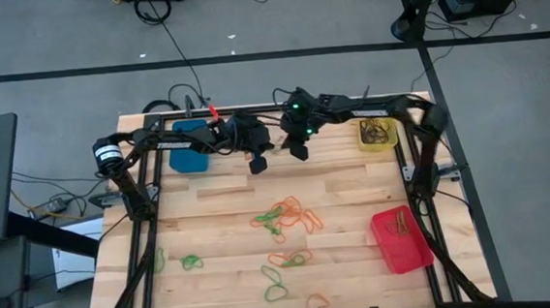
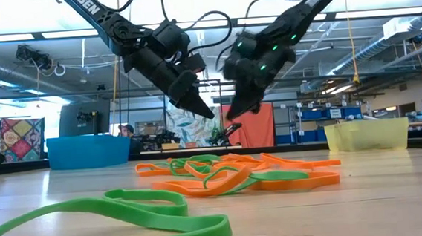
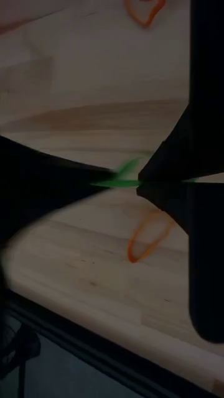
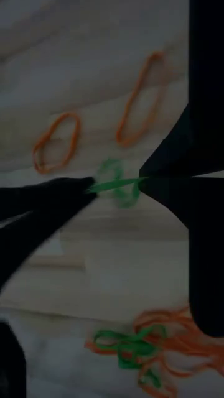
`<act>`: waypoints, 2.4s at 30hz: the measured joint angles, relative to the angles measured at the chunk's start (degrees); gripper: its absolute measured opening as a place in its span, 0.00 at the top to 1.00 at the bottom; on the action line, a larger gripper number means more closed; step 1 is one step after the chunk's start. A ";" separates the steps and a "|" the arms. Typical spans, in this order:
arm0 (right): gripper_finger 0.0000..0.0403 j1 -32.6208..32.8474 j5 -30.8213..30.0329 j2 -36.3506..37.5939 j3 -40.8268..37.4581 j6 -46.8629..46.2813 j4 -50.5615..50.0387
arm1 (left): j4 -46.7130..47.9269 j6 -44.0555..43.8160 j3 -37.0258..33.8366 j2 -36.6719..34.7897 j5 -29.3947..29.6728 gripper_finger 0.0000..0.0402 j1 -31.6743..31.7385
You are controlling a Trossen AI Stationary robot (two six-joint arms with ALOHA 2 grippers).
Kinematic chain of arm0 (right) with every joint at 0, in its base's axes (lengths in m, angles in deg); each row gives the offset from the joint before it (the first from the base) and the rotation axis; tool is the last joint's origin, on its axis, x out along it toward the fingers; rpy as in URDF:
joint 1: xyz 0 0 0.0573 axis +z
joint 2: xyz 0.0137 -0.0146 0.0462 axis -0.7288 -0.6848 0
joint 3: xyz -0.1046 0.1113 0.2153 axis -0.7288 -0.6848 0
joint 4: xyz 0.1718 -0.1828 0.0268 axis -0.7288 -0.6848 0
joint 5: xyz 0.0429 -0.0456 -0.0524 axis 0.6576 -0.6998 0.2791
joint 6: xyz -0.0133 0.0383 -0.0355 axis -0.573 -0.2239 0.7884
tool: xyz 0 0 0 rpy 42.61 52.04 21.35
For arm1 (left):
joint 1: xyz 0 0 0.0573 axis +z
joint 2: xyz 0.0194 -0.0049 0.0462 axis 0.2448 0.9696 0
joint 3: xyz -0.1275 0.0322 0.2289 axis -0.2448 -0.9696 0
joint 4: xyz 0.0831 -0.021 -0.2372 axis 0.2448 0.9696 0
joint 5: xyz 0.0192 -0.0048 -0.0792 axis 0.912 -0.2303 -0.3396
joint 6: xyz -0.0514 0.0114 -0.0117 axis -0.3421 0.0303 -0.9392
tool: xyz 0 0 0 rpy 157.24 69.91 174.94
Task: Sort rubber bands into baskets
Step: Put the green rubber band into the red bin
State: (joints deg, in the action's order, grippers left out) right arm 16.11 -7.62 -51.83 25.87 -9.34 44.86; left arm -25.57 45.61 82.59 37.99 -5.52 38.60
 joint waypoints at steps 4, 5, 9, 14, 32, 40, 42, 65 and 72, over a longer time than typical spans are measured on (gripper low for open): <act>0.99 -0.03 -5.15 8.58 -6.45 -0.18 -0.56 | -1.76 -0.21 0.02 0.00 -1.04 0.95 -0.49; 0.99 0.09 -6.32 10.56 -8.03 -0.36 -1.02 | -2.47 -0.66 0.02 -0.01 -1.64 0.94 -0.72; 0.99 1.53 -11.66 17.57 -12.60 -2.24 -3.86 | -8.59 -3.85 0.02 -0.05 -3.42 0.89 -2.32; 0.99 5.12 -19.56 25.47 -15.83 -5.28 -9.88 | -13.58 -8.84 0.04 -0.05 -3.63 0.81 -4.92; 0.99 27.50 -29.69 46.16 -17.22 -33.48 -53.51 | -14.78 -20.16 0.04 -0.05 -4.37 0.79 -13.91; 0.99 41.40 -24.35 51.69 -21.30 -53.66 -60.29 | -16.92 -19.34 0.31 -0.69 3.09 0.80 -22.69; 0.99 44.92 -22.92 52.49 -23.75 -57.30 -58.54 | -16.40 -20.49 0.34 -1.16 4.06 0.81 -23.87; 0.98 73.44 -18.15 45.28 -31.62 -80.80 -36.57 | 0.97 -37.96 0.39 -9.43 29.65 0.90 -40.26; 0.90 75.14 -17.36 41.89 -31.62 -83.10 -36.22 | 8.00 -40.38 0.42 -10.84 25.86 0.90 -44.88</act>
State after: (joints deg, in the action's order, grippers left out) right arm 91.25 -24.98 -9.94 -5.75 -92.44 8.63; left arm -17.57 5.23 83.01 27.15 20.33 -6.28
